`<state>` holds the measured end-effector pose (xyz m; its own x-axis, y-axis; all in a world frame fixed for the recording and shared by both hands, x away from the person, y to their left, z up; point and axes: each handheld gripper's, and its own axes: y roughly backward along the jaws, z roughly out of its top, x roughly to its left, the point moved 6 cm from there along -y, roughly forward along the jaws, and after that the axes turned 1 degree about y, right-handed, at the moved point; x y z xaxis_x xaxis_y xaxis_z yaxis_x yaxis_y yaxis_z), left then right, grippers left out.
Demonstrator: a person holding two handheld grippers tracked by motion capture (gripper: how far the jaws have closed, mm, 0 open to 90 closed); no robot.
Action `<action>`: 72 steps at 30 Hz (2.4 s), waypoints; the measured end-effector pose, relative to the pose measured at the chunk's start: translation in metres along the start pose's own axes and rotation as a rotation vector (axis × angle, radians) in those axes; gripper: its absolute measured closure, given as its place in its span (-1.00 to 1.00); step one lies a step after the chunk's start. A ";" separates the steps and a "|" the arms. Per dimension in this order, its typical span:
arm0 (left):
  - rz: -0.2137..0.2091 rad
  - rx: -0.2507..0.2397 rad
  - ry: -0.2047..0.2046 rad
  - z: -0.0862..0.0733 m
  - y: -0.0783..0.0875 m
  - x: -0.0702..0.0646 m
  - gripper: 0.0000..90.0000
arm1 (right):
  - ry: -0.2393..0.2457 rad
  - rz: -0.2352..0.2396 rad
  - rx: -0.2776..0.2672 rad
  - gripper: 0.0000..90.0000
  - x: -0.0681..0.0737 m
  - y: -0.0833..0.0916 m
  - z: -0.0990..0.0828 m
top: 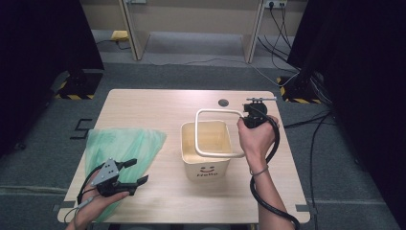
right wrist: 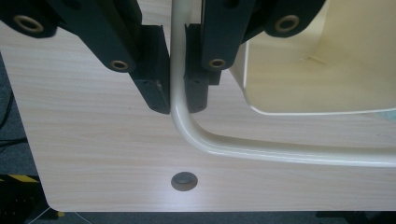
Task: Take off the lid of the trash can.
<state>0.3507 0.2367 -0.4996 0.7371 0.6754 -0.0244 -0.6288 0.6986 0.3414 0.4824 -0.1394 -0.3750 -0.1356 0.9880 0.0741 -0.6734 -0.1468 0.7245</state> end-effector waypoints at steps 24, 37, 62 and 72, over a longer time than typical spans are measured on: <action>0.004 0.000 -0.004 0.000 0.000 0.000 -0.49 | -0.042 -0.018 0.024 0.81 -0.030 0.007 -0.003; 0.007 0.006 -0.008 -0.002 0.000 0.000 -0.49 | -0.054 -0.031 0.026 0.81 -0.045 0.013 -0.005; 0.010 0.005 -0.005 -0.003 0.001 0.001 -0.49 | -0.070 -0.044 0.036 0.81 -0.061 0.014 -0.008; 0.012 0.005 -0.006 -0.003 0.001 0.002 -0.49 | -0.076 -0.052 0.038 0.81 -0.068 0.016 -0.009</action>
<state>0.3505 0.2392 -0.5018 0.7309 0.6823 -0.0141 -0.6366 0.6891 0.3463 0.4742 -0.2090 -0.3743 -0.0446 0.9952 0.0866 -0.6500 -0.0947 0.7540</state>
